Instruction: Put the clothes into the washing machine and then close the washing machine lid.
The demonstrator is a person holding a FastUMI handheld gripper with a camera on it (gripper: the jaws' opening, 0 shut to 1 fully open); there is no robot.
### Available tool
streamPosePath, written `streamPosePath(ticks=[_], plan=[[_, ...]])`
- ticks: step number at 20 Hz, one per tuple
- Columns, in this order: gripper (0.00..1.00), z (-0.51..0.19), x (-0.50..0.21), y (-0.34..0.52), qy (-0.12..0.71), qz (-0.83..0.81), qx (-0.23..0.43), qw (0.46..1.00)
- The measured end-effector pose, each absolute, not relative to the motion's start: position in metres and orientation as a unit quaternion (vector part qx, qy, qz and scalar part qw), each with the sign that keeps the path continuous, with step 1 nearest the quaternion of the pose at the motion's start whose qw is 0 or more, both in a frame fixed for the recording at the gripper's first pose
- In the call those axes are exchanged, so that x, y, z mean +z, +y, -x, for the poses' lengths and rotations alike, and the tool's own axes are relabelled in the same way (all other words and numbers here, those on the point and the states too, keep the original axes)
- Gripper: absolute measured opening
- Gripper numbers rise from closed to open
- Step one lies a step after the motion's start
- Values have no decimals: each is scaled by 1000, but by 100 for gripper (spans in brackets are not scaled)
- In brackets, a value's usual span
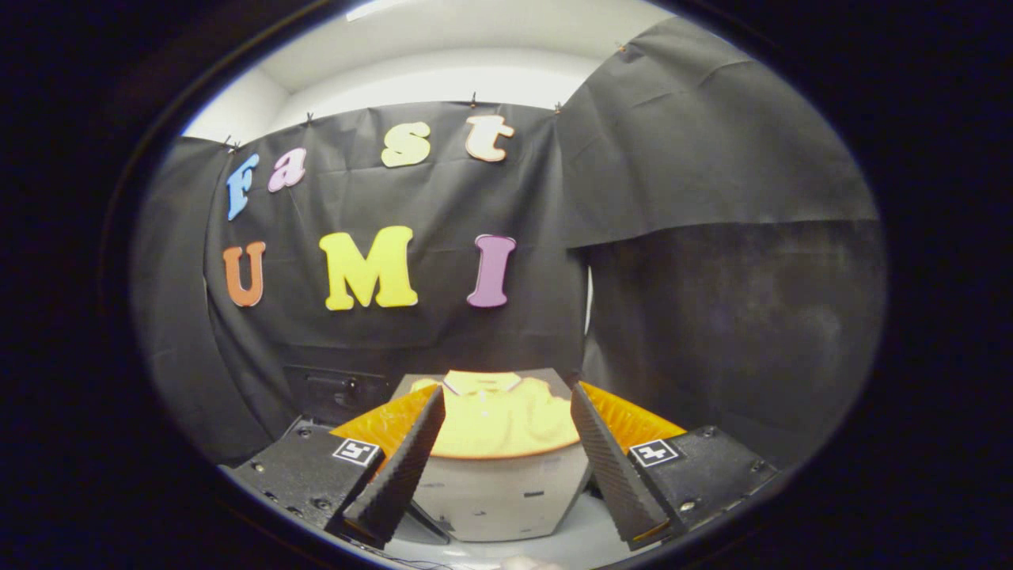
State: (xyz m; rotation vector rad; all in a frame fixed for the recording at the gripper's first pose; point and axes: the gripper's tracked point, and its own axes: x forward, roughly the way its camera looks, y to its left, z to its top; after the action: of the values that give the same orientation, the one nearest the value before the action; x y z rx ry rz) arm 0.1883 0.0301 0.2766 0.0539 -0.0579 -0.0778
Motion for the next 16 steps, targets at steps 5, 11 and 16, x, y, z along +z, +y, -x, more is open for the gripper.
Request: streamPosePath(ticks=[5,11,16], plan=[[100,-283,311,46,-11,-5,-10,1000],[100,-384,294,64,64,-3,28,998],[100,-455,245,52,160,-11,23,987]])
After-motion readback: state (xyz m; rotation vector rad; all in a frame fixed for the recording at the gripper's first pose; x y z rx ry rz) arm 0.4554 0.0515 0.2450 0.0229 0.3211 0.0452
